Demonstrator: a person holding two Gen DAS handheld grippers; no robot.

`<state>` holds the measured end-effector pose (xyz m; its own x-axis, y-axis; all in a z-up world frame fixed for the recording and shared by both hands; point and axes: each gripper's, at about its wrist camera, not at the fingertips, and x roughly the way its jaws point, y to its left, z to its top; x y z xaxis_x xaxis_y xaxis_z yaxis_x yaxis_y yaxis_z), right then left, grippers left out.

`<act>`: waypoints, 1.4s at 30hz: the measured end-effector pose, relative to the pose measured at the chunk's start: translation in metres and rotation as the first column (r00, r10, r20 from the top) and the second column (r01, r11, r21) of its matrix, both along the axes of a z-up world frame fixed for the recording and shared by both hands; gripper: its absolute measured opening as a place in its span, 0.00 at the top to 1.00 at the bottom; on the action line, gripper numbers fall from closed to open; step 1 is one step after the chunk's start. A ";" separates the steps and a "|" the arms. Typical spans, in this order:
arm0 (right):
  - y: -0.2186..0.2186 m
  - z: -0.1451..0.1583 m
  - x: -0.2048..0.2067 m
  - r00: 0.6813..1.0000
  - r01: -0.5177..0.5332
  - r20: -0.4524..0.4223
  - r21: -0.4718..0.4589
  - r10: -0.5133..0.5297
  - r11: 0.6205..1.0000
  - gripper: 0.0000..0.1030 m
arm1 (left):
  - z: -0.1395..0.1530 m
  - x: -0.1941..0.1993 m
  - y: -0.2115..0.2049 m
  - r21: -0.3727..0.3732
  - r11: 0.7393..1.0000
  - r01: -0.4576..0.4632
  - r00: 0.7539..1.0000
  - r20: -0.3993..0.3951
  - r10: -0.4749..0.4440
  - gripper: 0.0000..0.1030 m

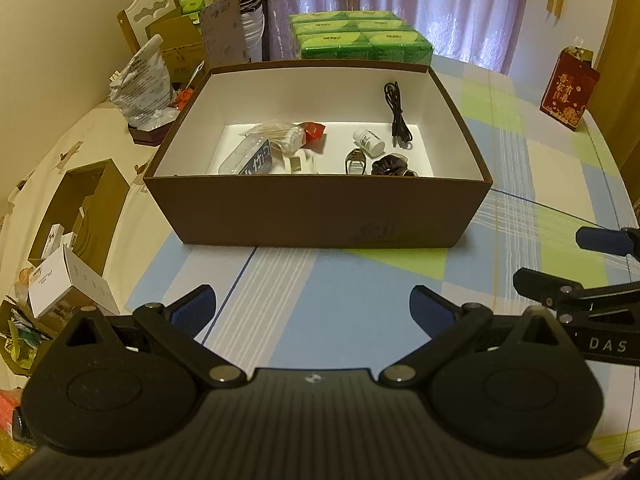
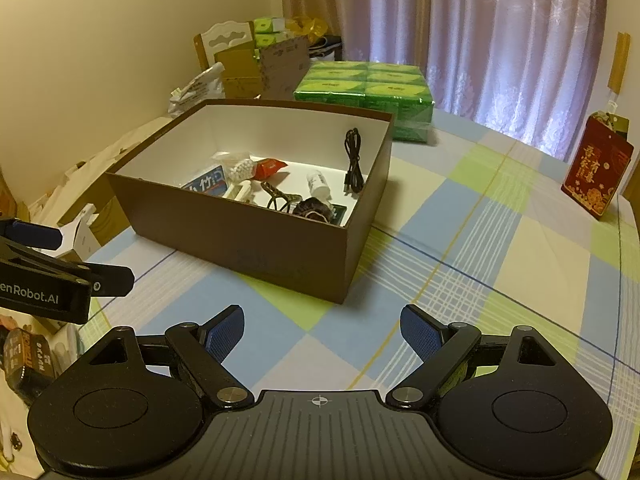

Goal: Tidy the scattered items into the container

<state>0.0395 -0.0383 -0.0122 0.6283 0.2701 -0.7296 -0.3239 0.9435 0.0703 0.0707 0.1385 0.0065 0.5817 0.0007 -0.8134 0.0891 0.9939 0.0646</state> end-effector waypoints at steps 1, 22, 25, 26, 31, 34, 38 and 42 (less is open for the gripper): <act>0.001 -0.001 0.001 1.000 -0.002 -0.002 0.001 0.002 1.000 0.12 | 0.000 0.000 0.000 0.001 1.000 -0.001 1.000 -0.001 0.001 0.01; 0.010 -0.008 0.011 0.999 -0.028 -0.027 -0.005 0.028 1.000 0.12 | -0.009 0.006 0.005 0.001 1.000 -0.012 1.000 -0.024 0.012 0.01; 0.011 -0.009 0.012 0.999 -0.029 -0.031 -0.006 0.029 1.000 0.12 | -0.010 0.008 0.005 0.001 1.000 -0.011 1.000 -0.028 0.011 0.01; 0.012 -0.009 0.011 0.999 -0.029 -0.032 -0.006 0.029 1.000 0.12 | -0.010 0.008 0.006 0.001 1.000 -0.011 1.000 -0.029 0.011 0.01; 0.014 -0.010 0.012 0.999 -0.029 -0.035 -0.008 0.029 1.000 0.12 | -0.013 0.010 0.007 0.002 1.000 -0.013 0.999 -0.036 0.013 0.01; 0.015 -0.011 0.014 0.999 -0.029 -0.039 -0.008 0.028 1.000 0.12 | -0.014 0.012 0.009 0.002 1.000 -0.013 0.999 -0.039 0.013 0.01; 0.016 -0.012 0.015 0.999 -0.029 -0.040 -0.009 0.028 1.000 0.12 | -0.015 0.013 0.010 0.003 1.000 -0.013 0.999 -0.041 0.013 0.01; 0.019 -0.014 0.017 0.999 -0.028 -0.045 -0.009 0.028 1.000 0.12 | -0.015 0.013 0.010 0.003 1.000 -0.007 0.999 -0.035 0.007 0.01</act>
<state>0.0569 -0.0195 -0.0258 0.5871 0.2796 -0.7597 -0.3467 0.9349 0.0762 0.0836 0.1482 -0.0080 0.5527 0.0069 -0.8334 0.0842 0.9944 0.0640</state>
